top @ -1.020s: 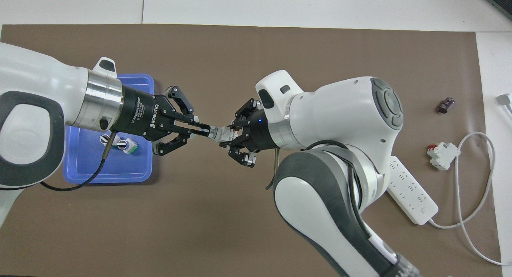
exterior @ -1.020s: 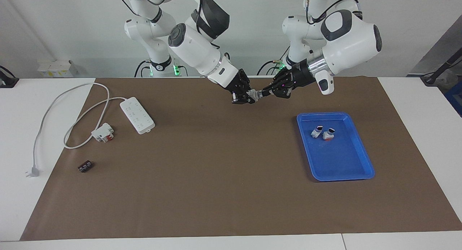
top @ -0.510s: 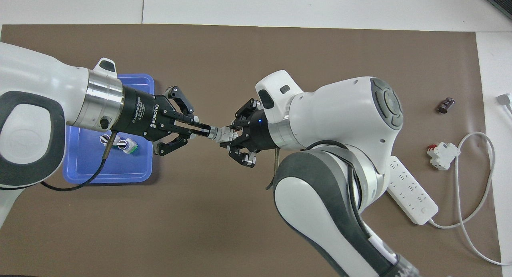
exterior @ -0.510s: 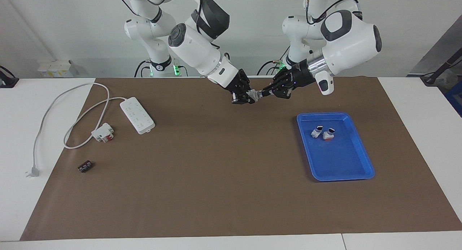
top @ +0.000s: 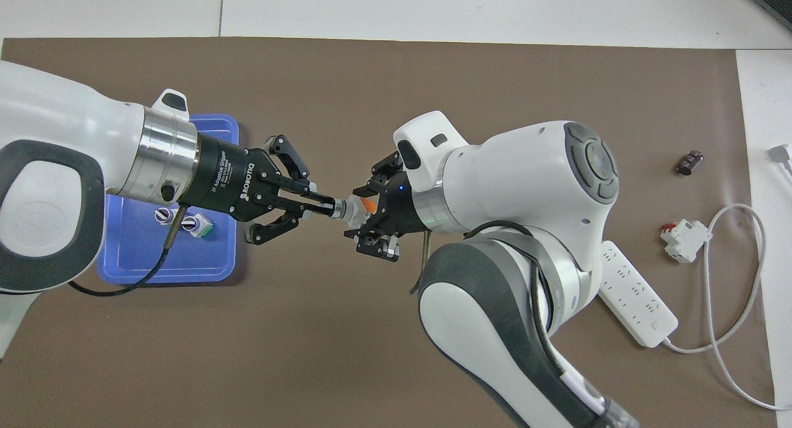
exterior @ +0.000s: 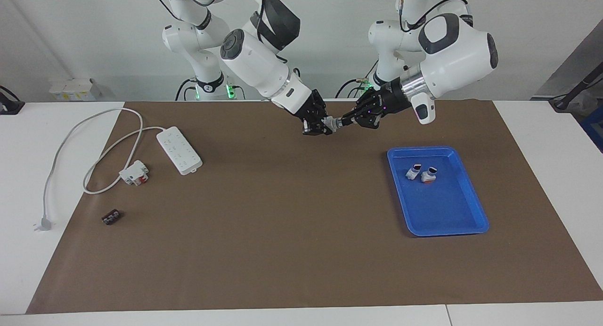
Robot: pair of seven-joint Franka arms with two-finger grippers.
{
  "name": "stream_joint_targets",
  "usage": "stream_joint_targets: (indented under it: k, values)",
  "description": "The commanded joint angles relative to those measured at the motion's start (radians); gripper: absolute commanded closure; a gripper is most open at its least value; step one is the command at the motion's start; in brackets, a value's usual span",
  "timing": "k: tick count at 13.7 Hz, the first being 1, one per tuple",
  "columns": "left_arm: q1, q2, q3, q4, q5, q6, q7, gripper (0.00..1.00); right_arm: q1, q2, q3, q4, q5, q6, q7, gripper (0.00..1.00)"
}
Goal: Turn and place switch with both arms
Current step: 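Open the right gripper and draw it back while the left gripper holds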
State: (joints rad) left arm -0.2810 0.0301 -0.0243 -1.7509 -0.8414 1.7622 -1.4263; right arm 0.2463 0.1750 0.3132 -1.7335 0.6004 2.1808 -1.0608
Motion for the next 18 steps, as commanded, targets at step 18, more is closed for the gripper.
stream_joint_targets:
  k: [18]
  values:
    - [0.065,0.005,0.023,0.030,0.246,-0.012,0.419,1.00,-0.401,-0.161,-0.008,-0.015,-0.411,-0.175,0.418,0.00]
